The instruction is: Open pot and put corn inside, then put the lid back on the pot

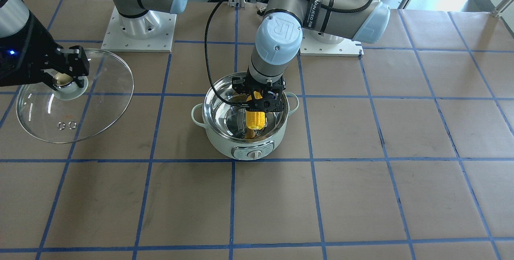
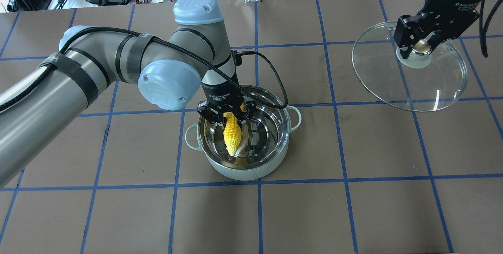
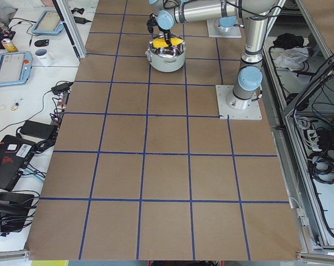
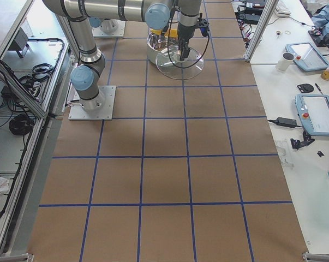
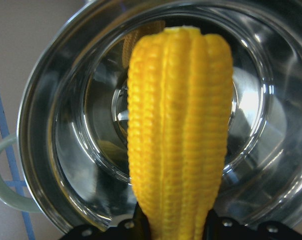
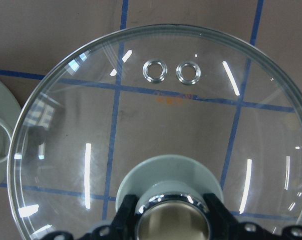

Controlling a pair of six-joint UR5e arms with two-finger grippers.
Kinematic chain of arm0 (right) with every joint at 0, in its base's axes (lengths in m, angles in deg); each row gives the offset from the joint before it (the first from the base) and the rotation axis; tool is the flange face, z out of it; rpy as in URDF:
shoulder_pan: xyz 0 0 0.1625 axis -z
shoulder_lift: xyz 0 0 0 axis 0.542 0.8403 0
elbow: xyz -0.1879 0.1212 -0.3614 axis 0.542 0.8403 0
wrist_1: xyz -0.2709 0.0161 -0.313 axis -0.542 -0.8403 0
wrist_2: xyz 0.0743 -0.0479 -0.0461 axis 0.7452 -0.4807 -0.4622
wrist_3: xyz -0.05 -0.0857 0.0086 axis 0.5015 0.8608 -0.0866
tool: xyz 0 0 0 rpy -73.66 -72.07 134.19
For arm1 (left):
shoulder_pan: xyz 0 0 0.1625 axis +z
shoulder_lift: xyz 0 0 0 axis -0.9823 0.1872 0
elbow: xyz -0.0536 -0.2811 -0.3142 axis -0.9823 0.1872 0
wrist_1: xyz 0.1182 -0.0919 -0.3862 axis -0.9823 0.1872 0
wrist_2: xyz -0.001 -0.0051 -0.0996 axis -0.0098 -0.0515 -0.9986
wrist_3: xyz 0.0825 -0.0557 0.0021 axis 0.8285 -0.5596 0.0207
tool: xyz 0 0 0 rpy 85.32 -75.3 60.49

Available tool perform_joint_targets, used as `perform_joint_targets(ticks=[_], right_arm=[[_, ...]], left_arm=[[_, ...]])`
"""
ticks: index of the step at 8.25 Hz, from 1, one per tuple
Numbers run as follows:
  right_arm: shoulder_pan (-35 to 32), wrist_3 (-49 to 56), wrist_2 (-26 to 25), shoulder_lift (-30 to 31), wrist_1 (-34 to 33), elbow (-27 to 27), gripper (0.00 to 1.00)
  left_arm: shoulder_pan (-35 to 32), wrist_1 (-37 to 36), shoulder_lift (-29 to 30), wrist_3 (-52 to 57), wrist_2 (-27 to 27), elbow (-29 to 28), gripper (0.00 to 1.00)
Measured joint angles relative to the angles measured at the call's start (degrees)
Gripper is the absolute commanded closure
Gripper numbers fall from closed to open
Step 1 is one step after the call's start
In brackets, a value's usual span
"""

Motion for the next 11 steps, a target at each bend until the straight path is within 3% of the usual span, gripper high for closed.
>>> perform_joint_targets(ticks=[1,2,8,11], right_arm=[[0.0,0.0,0.2,-0.1,0.0,0.0,1.0],[0.0,0.0,0.3,-0.1,0.0,0.0,1.0],[0.0,-0.4,0.6,0.2,0.0,0.0,1.0],[-0.8,-1.3,1.1,0.4,0.0,0.1,1.0]], left_arm=[[-0.1,-0.4,0.9,-0.2,0.0,0.0,0.3],[-0.3,-0.5,1.4,-1.4,0.0,0.0,0.0],[-0.4,0.2,0.9,-5.6,0.0,-0.5,0.0],[5.0,2.7,-0.1,1.9,0.8,-5.8,0.0]])
